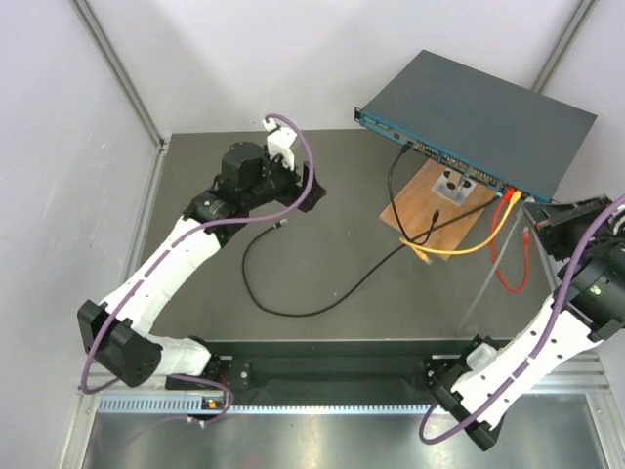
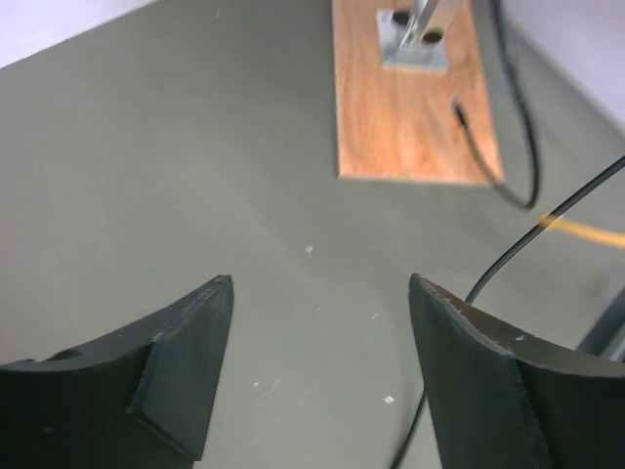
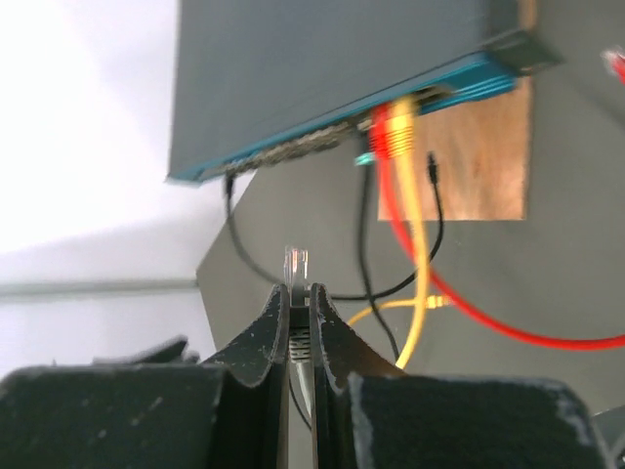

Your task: Pull the plug from the switch port

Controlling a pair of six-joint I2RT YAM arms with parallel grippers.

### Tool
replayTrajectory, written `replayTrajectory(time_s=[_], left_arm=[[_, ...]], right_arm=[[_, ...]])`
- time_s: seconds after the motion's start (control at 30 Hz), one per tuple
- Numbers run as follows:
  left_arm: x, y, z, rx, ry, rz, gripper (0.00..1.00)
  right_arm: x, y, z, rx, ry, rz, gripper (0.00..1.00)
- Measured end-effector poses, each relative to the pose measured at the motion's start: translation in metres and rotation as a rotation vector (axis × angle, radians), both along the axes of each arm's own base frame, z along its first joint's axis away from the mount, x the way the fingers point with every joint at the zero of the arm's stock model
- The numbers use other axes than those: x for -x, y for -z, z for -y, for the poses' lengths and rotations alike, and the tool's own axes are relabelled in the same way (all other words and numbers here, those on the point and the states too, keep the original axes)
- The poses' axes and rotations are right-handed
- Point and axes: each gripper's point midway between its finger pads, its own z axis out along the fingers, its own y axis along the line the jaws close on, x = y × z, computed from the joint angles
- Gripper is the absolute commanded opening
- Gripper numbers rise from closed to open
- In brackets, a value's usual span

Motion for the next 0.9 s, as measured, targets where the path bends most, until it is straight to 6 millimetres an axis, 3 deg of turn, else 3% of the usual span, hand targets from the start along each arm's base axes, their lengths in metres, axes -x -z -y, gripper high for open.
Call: replayTrajectory(time_s=[0.13,0.27,0.43,0.5,0.7,0.9], left_arm=[[-0.004,-0.024,0.001,0.119,0.008,-0.018,0.96],[-0.001,-0.062,0.013,0.319,0.071,-0.037,0.98],[0.026,-0.132,0.057,0.543,0.290,-0.064,0.98],[0.046,-0.149,0.078,0.600,0.371,-0.082,0.98],[0.104,-0.159,0.131,0.655,0.537,-0.174,0.98],[0.137,-0.150,0.186,0.644,0.636,-0.249,0.98]], right_arm=[[0.005,-0.023,-0.025,0.051,-0.132,0.062,0.00],[0.006,-0.028,-0.054,-0.024,-0.269,0.114,0.00],[0.005,-0.031,-0.074,-0.174,-0.344,0.165,0.00],[0.003,-0.038,-0.078,-0.199,-0.364,0.187,0.00],[-0.008,-0.062,-0.086,-0.248,-0.426,0.262,0.00],[-0.034,-0.074,-0.097,-0.272,-0.516,0.259,0.00]])
